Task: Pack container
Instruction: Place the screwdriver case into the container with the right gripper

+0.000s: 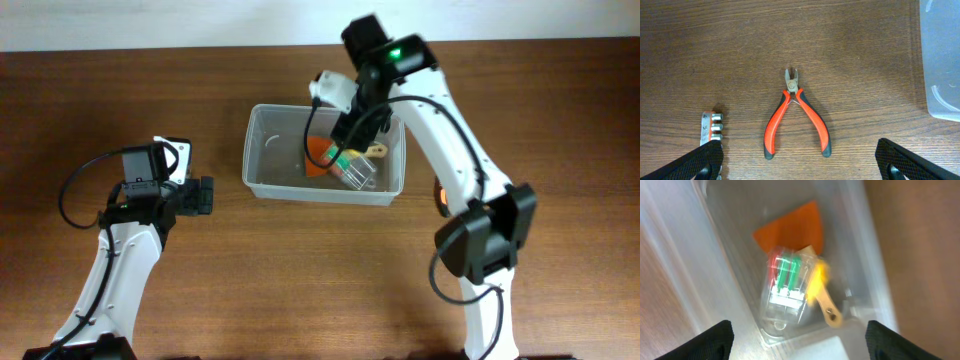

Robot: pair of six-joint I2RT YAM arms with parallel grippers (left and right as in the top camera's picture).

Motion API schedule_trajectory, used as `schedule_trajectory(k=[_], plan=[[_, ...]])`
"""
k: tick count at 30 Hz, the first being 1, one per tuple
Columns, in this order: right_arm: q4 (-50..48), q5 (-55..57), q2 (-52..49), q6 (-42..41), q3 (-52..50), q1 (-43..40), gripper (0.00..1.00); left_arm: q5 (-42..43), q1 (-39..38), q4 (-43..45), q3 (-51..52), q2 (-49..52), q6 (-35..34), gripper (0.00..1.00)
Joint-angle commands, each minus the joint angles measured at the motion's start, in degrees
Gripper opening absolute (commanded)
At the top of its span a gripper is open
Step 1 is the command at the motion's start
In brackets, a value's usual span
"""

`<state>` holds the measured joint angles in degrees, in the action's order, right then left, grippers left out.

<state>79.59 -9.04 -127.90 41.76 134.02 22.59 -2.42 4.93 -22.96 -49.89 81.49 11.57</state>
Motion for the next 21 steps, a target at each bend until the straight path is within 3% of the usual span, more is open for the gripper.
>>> schedule_trajectory(k=[1,9,13,16,18,20,21], plan=[[0.4,-0.9,1.4,-0.7,1.5,0.2,0.77,-0.4,0.1,0.1,-0.8,0.3,0.9,0.99],[0.3,5.3,1.1,-3.3,-0.5,-1.1,0.72,-0.4,0.1,0.1,-0.8,0.3,0.9,0.99],[-1.0,6.7,1.6,-19.7,1.6,-7.1,0.68,-0.4,0.1,0.1,-0.8,0.3,0.9,0.99],[0.4,4.2,1.6,-33.2,2.5,-14.0,0.81,-0.4,0.1,0.1,-0.8,0.3,0.9,0.99],[2.4,0.3,1.5,-35.0,2.3,-18.9,0.87,-0.4,0.1,0.1,-0.8,0.3,0.9,0.99],[3.4,0.2,1.1,-36.0,1.7,-23.7,0.83,-0.4,0.1,0.1,-0.8,0.3,0.9,0.99],[3.3,0.2,0.5,-41.2,0.9,-27.7,0.82,-0.4,0.1,0.1,-0.8,0.3,0.9,0.99]])
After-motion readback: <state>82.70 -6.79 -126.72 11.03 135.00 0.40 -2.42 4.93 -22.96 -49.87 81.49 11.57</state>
